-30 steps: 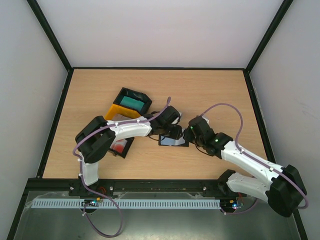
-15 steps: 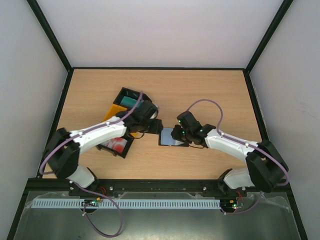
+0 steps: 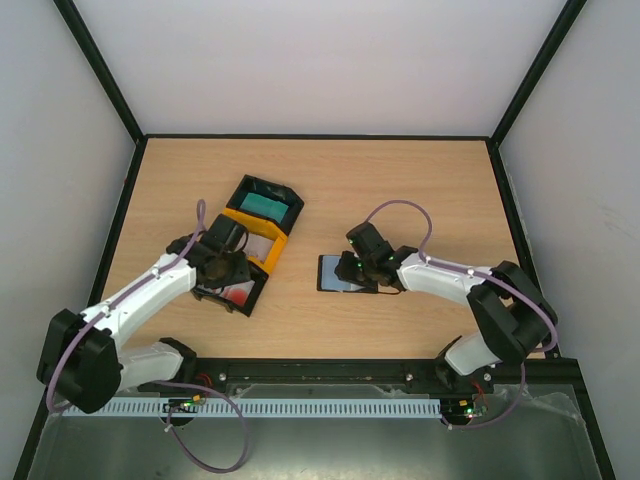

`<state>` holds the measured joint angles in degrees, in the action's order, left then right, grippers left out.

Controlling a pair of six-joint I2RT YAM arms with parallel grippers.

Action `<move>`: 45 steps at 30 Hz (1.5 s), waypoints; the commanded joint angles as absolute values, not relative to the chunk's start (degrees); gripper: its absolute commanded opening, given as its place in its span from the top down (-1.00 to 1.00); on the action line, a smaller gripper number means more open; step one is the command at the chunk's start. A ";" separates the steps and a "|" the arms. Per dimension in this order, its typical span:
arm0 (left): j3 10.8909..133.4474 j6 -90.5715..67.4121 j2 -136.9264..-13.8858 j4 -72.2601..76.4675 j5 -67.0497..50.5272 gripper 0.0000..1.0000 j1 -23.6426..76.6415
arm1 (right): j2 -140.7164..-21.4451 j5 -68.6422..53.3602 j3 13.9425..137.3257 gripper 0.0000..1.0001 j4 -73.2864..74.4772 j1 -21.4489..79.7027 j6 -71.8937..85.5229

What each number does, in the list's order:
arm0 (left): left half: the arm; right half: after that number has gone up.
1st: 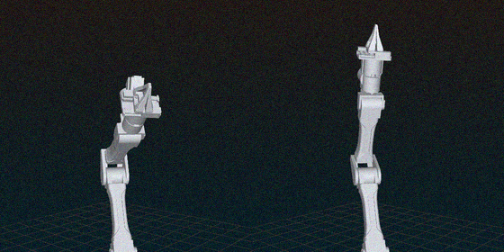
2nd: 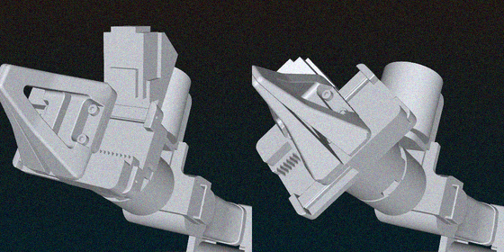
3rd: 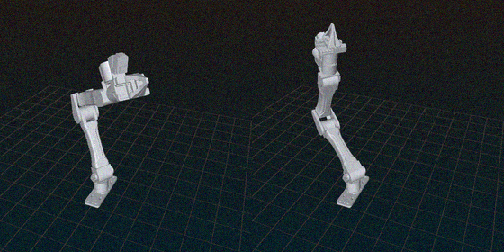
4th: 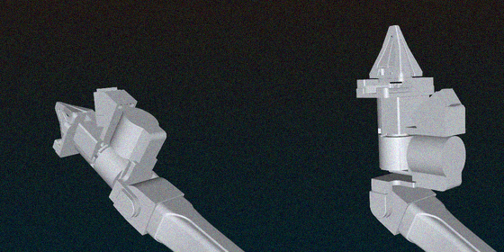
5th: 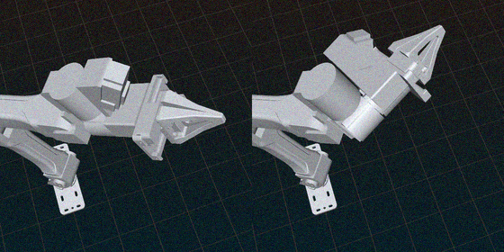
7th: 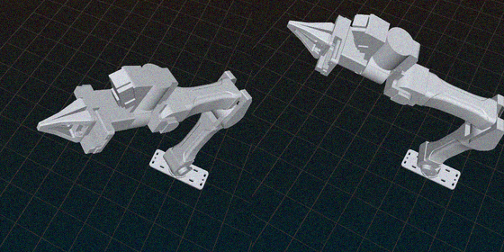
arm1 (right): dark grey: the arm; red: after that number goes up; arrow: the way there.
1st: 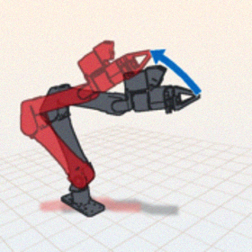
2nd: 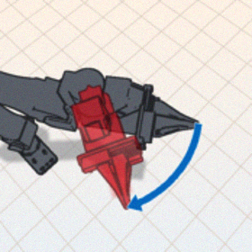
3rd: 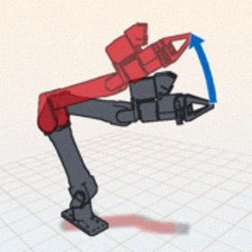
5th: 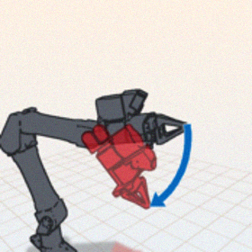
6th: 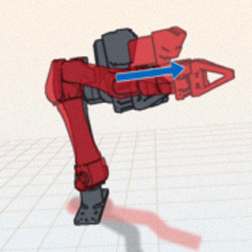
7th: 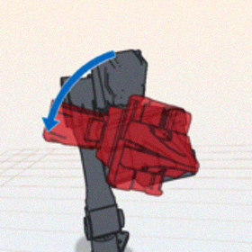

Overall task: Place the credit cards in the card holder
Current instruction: Open the card holder at the center of the board, then adjust the storage box at the center of the board.

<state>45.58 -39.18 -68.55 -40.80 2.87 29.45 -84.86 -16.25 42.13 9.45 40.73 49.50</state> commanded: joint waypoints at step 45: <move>46.43 -34.17 -84.68 -31.14 -9.06 0.11 24.96 | -85.76 -15.85 36.30 0.62 0.37 42.41 52.70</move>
<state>45.67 -33.65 -85.08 -29.50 -5.74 25.10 -87.22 -17.91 37.71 0.91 42.04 51.72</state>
